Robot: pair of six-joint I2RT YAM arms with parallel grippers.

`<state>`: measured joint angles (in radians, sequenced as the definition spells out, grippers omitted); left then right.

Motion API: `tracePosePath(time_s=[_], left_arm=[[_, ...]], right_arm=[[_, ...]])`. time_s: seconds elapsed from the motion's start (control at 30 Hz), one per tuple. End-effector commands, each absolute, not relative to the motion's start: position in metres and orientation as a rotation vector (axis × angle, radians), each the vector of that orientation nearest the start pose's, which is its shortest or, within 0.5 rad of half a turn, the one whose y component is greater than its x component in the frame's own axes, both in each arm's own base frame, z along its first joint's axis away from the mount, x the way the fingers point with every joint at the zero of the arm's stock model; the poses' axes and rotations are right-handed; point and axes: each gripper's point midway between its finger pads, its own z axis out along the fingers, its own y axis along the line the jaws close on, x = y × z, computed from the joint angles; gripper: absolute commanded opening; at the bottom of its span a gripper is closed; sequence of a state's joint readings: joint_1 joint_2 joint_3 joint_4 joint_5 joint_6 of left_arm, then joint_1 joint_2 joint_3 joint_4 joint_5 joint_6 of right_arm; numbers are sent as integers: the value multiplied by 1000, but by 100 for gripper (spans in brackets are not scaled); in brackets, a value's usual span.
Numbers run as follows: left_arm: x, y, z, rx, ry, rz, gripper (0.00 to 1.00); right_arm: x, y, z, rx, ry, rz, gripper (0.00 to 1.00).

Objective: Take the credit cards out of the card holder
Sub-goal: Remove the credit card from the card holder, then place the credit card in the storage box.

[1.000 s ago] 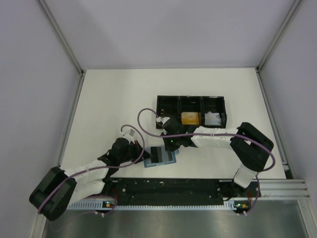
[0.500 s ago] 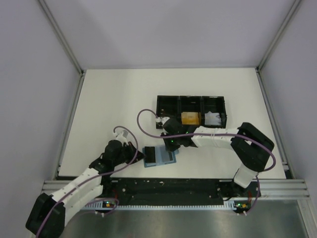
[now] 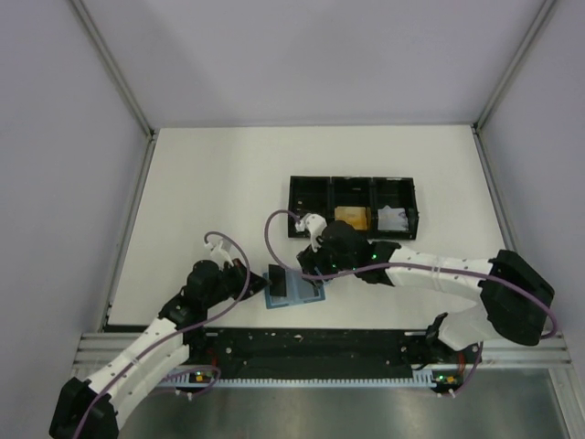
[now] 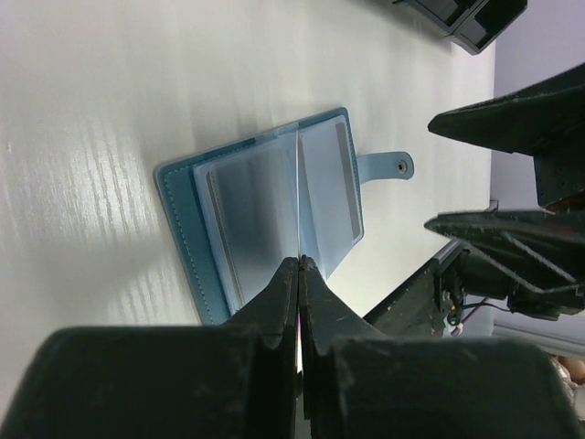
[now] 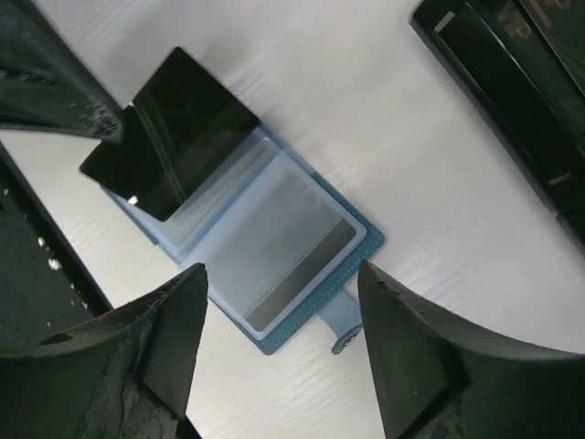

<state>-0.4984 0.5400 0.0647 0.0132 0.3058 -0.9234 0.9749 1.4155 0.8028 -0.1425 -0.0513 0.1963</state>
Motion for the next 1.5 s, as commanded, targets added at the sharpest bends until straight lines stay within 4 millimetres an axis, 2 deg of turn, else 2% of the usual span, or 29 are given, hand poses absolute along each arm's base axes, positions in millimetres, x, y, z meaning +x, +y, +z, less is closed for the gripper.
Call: tracePosePath(time_s=[0.0,0.07,0.2,0.53,0.63,0.8,0.93,1.03,1.13,1.2,1.27,1.4,1.47], left_arm=[[167,-190,74,-313,2194,-1213,0],[167,-189,74,-331,2196,-1214,0],[166,-190,76,-396,2201,-1245,0],[167,-193,92,-541,2152,-1349,0],[164,-193,91,-561,2173,-1353,0],[161,-195,96,-566,2171,-1384,0],[161,-196,100,-566,2160,-1402,0],[160,-197,103,-565,2158,-1420,0],[160,-199,109,-536,2144,-1430,0],[162,-198,115,-493,2126,-1408,0],[166,-195,120,-426,2107,-1356,7],[178,-185,153,-222,2013,-1193,41],[184,-178,170,-109,1964,-1090,62]], right_arm=[[179,342,115,-1132,1887,690,73],[171,350,117,-1183,1800,670,80],[158,366,116,-1228,1661,595,84],[137,397,102,-1294,1479,358,80],[142,400,95,-1296,1469,263,77],[158,393,91,-1234,1465,122,63],[163,393,94,-1216,1442,86,47],[162,396,97,-1223,1424,88,27],[162,394,99,-1250,1415,76,0],[159,393,101,-1287,1422,86,0],[155,390,108,-1306,1433,122,0],[154,375,124,-1324,1487,202,0],[154,364,131,-1345,1518,234,0]])
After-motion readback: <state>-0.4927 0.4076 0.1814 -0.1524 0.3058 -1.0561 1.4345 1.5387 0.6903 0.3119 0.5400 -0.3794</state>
